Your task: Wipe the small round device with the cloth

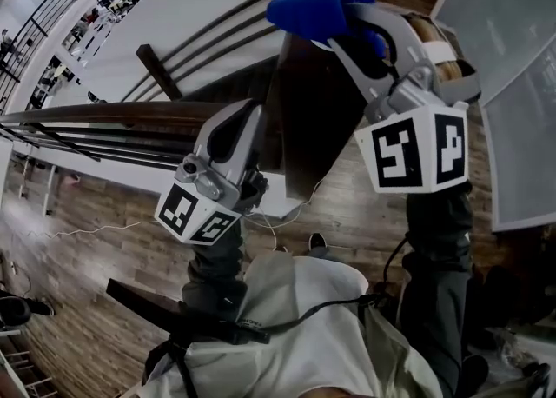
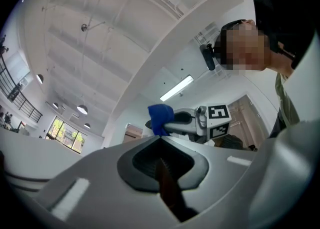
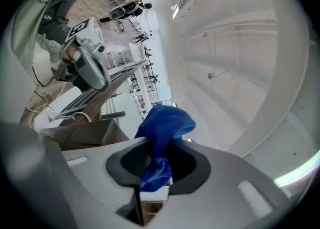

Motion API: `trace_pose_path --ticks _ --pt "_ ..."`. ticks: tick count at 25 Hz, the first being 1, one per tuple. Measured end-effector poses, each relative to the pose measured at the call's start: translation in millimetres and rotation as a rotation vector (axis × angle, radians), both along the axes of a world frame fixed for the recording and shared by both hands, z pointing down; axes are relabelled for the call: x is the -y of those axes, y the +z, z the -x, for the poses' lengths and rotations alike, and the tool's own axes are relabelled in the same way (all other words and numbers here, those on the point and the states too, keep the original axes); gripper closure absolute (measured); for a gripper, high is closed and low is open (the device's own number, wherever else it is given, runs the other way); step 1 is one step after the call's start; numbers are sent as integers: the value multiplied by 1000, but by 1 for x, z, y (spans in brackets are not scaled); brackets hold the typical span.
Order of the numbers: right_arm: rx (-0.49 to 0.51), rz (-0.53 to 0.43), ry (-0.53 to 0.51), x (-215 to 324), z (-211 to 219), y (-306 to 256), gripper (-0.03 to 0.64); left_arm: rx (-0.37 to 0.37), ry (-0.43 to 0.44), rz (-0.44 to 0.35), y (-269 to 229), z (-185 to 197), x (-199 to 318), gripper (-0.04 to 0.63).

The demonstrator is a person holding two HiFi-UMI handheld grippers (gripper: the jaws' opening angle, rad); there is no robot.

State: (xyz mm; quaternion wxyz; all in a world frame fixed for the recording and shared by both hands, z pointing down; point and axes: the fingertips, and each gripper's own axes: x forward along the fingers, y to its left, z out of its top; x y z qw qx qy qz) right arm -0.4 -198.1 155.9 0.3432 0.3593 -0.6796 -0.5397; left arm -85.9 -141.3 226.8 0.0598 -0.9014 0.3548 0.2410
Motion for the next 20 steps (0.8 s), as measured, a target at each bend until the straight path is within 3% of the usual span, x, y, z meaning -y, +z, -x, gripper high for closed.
trace_pose_path --ticks 2,4,9,11,16,20 --pt "24 -133 28 4 -1 -36 525 2 1 6 0 -4 0 594" --pt "-10 -177 62 18 6 -50 525 2 5 9 -2 -8 0 594" --pt "-199 -68 84 32 28 7 525 11 21 13 -1 -24 -7 594" --pt "-224 -17 79 31 28 32 525 10 16 13 0 -23 -9 594" --pt "-96 38 59 17 8 37 525 9 -3 17 6 -17 -5 594" --pt "139 49 62 5 -29 30 525 6 -23 28 13 -14 6 594"
